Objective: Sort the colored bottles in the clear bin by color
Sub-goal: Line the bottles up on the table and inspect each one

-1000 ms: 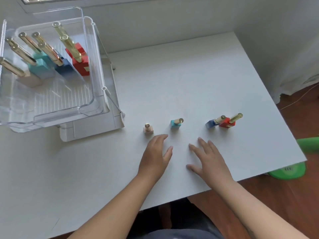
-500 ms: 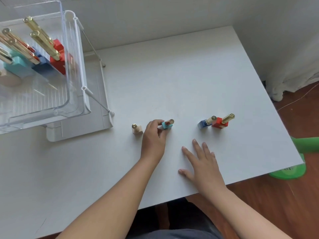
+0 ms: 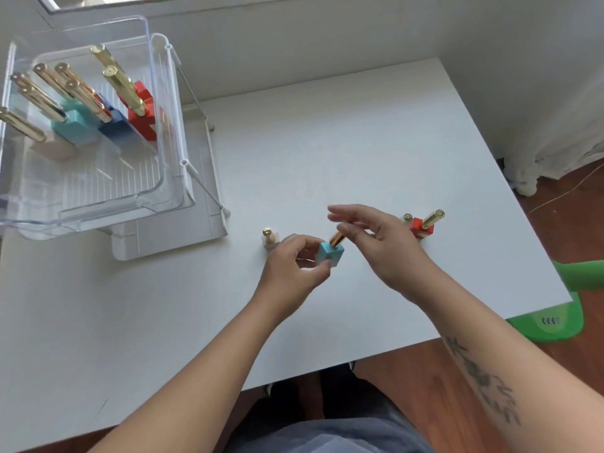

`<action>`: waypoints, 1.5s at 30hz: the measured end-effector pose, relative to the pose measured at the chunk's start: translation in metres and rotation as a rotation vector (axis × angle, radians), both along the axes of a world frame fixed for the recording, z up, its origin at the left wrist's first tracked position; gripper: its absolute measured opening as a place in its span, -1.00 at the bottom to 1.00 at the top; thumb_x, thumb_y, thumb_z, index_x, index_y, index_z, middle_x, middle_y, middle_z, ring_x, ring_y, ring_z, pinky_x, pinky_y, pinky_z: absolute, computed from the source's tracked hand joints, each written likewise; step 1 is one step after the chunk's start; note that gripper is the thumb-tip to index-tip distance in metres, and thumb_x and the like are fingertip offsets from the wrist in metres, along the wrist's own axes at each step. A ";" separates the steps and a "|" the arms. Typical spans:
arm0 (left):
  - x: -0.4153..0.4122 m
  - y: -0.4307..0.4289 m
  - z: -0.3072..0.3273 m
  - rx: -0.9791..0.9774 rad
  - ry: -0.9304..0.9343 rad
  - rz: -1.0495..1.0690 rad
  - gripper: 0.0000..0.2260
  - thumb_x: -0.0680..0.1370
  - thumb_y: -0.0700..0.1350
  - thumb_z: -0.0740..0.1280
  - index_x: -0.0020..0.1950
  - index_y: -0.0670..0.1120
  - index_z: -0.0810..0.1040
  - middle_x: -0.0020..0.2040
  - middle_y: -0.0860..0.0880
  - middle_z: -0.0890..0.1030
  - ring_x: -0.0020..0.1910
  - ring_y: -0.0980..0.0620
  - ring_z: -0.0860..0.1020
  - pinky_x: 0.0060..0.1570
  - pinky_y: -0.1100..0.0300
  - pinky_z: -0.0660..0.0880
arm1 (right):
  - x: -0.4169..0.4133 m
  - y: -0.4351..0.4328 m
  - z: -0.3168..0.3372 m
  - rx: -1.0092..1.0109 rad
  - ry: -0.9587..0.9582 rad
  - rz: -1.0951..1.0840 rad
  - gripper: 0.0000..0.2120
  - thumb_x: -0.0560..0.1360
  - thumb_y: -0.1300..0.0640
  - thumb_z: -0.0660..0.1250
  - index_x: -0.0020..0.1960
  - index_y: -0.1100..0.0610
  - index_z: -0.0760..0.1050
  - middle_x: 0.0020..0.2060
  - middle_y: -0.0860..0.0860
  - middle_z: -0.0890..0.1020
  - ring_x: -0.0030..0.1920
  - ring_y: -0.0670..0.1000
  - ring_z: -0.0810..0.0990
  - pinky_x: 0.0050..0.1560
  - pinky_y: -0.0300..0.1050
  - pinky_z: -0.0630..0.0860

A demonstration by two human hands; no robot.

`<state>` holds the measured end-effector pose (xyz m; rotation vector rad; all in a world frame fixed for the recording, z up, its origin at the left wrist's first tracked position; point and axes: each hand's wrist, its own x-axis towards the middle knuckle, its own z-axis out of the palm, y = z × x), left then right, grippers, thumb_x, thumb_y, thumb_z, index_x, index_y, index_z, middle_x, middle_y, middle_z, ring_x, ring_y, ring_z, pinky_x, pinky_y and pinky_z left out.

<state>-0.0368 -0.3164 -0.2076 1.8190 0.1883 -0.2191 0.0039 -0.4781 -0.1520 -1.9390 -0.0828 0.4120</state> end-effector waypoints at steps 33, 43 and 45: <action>-0.008 0.085 0.048 -0.162 0.107 -0.187 -0.87 0.46 -0.05 0.47 -0.02 0.13 0.68 -0.10 -0.01 0.71 -0.13 0.10 0.61 -0.10 0.16 0.49 | -0.005 0.059 0.044 -0.145 -0.024 0.012 -0.76 0.47 -0.03 0.39 0.12 -0.03 0.57 -0.01 -0.11 0.66 -0.01 0.02 0.65 0.04 -0.02 0.61; -0.005 0.083 0.048 -0.151 0.089 -0.216 -0.86 0.41 0.01 0.48 -0.04 0.16 0.67 -0.12 0.00 0.71 -0.15 0.13 0.61 -0.13 0.17 0.50 | -0.008 0.061 0.050 -0.260 -0.087 -0.008 -0.73 0.43 -0.08 0.43 0.07 0.01 0.54 -0.10 -0.13 0.62 -0.13 -0.09 0.59 -0.14 -0.15 0.53; -0.005 0.078 0.049 -0.159 0.089 -0.209 -0.86 0.42 0.00 0.48 -0.04 0.15 0.67 -0.11 -0.03 0.71 -0.16 0.11 0.59 -0.13 0.16 0.48 | -0.008 0.053 0.053 -0.151 -0.025 0.053 -0.73 0.51 0.06 0.36 0.21 -0.02 0.52 0.03 -0.12 0.64 0.01 -0.08 0.63 0.07 -0.07 0.57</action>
